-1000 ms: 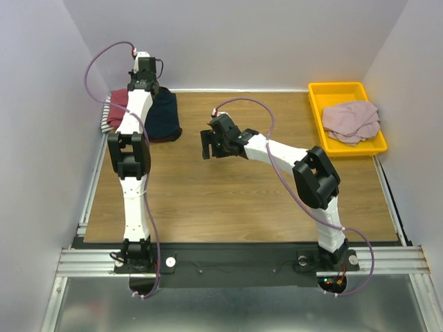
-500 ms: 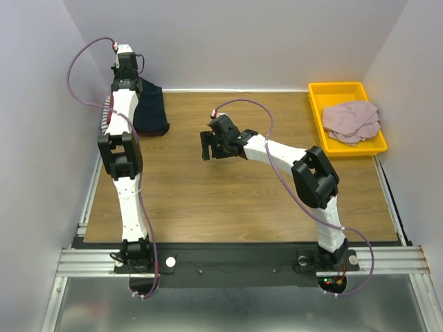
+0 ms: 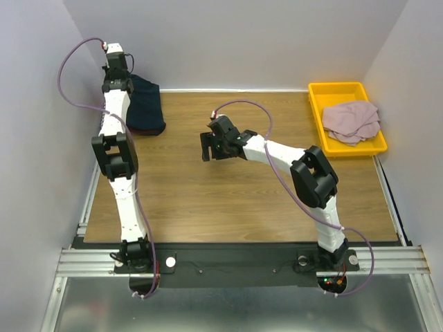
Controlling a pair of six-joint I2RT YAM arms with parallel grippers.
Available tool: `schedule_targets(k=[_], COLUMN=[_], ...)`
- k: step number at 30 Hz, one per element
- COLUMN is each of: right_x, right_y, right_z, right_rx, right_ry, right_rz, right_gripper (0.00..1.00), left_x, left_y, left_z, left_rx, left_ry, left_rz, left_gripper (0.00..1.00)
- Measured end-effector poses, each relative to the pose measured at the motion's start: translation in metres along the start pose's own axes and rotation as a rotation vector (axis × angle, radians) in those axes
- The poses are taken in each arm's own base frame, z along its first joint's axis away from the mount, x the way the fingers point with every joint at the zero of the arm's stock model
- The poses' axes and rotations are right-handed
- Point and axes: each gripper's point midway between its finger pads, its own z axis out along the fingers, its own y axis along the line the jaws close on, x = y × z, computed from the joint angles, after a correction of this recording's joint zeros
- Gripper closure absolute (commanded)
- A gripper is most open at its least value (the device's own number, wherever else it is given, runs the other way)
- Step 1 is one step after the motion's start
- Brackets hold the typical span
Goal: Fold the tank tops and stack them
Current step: Neatly place the folded tank top to the corner
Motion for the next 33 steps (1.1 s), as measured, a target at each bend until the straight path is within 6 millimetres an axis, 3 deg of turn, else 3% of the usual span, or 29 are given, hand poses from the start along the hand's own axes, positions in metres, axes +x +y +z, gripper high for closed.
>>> schedule_targets(k=[5,6,8,9,10,11,18,24,29,33], right_x=[0.009,0.011,0.017,0.019,0.020,0.022,0.023,0.022,0.007,-0.022], right_y=[-0.004,-0.005,-0.008,-0.009,-0.009,-0.010,-0.009,-0.010,-0.010,-0.006], right_z=[0.008,0.010,0.011,0.011,0.012,0.012,0.012,0.011,0.000,-0.031], right_rx=[0.011,0.013,0.020,0.023,0.023,0.024,0.018,0.022,0.038,0.039], right_ry=[0.022,0.026,0.039,0.044,0.048,0.051,0.057,0.052,0.007,-0.080], right_rz=[-0.002,-0.003,-0.004,-0.005,-0.005,-0.005,-0.006,-0.007,-0.011,-0.001], right_gripper=[0.17,0.17,0.17,0.17,0.16,0.16,0.14,0.13,0.10,0.07], left_x=[-0.001,-0.001,-0.001,0.000,0.001,0.000,0.003,0.011,-0.003,-0.025], left_y=[0.021,0.026,0.036,0.044,0.048,0.051,0.046,0.013,-0.023,-0.079], left_z=[0.008,0.010,0.014,0.017,0.019,0.022,0.029,0.021,-0.018,-0.092], left_rx=[-0.015,-0.021,-0.033,-0.043,-0.051,-0.055,-0.044,0.025,0.108,0.231], left_ry=[-0.008,-0.009,-0.011,-0.011,-0.015,-0.022,-0.044,-0.020,-0.020,-0.044], left_rz=[-0.046,-0.058,-0.079,-0.097,-0.111,-0.129,-0.211,-0.238,-0.287,-0.307], left_gripper=[0.99,0.83,0.65,0.37,0.15,0.09,0.08,0.08,0.08,0.08])
